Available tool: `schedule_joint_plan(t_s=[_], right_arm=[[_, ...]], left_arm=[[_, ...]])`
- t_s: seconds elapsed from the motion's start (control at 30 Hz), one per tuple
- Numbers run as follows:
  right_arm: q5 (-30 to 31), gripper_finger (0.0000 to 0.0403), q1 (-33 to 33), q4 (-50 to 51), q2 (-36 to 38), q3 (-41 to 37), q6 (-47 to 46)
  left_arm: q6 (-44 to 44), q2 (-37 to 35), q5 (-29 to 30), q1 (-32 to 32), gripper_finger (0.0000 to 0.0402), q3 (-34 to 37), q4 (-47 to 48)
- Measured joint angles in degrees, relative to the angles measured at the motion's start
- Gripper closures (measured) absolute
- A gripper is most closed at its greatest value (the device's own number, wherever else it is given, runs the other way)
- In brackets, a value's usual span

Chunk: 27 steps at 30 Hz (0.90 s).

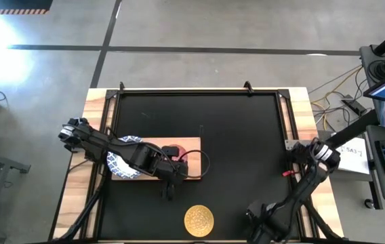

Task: Place and stack bowls onto a shelf
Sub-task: Stack the dark blue bowl on top of the red bowl on the shelf

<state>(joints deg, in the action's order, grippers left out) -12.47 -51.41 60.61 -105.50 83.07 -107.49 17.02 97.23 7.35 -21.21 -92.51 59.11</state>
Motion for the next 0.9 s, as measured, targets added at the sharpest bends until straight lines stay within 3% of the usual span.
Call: schedule_joint_plan(t_s=[0.37,0.8,0.9], right_arm=[[0.11,0.0243,-0.37,0.65,-4.02,-0.28,2.36],[-3.86,0.0380,-0.38,1.25,-5.20,-0.28,9.60],[-3.50,0.0386,-0.39,1.23,-3.89,-0.28,11.46]], left_arm=[[-0.24,0.02,0.00,-0.02,0.0302,0.02,0.03],[-1.02,0.04,0.00,-0.02,0.0302,0.02,0.03],[-1.07,0.04,-0.02,-0.02,0.0302,0.02,-0.07]])
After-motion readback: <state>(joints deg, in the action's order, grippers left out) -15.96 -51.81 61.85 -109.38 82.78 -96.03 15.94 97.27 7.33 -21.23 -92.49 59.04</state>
